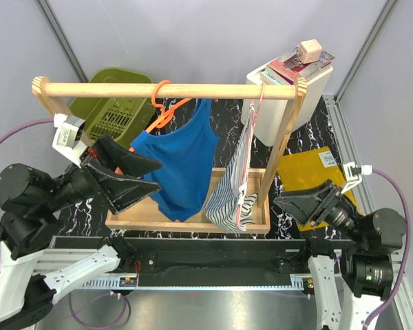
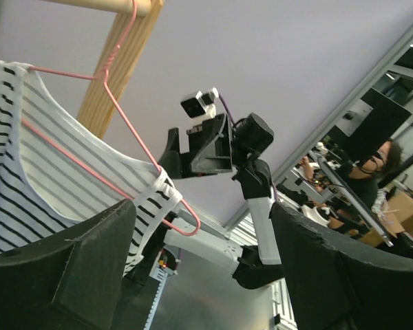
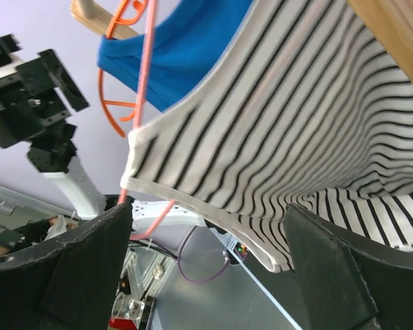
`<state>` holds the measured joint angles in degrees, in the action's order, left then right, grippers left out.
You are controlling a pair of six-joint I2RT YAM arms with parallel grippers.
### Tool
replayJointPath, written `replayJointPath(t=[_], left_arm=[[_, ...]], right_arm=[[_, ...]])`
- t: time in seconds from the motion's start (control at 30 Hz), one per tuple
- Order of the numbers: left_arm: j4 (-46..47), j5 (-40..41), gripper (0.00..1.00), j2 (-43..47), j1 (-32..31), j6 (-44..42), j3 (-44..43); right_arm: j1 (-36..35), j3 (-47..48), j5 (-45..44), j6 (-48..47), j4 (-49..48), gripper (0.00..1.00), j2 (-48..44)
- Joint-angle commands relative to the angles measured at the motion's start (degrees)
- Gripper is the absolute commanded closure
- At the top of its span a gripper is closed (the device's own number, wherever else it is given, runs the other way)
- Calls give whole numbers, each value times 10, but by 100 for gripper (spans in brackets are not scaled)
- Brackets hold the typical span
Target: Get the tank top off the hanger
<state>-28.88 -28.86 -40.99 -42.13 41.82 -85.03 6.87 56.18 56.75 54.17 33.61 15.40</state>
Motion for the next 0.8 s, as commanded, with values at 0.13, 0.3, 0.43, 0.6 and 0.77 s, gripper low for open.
replayJointPath(t=[0.13, 0.3, 0.43, 0.6, 0.77], left_arm=[[117, 3, 19, -34, -51, 25, 43], [73, 142, 20, -117, -212, -55, -13], [-3, 280, 20, -203, -325, -148, -104], [-5, 374, 20, -217, -385, -186, -97], [-8, 449, 21, -228, -443, -213, -91]], right_arm=[[24, 146, 79, -1, -82, 4, 154], [4, 205, 71, -17, -43, 6, 219], [-41, 215, 35, -85, 40, 6, 241], [-158, 221, -44, -205, 151, 5, 264], [-264, 282, -165, -309, 336, 1, 324]])
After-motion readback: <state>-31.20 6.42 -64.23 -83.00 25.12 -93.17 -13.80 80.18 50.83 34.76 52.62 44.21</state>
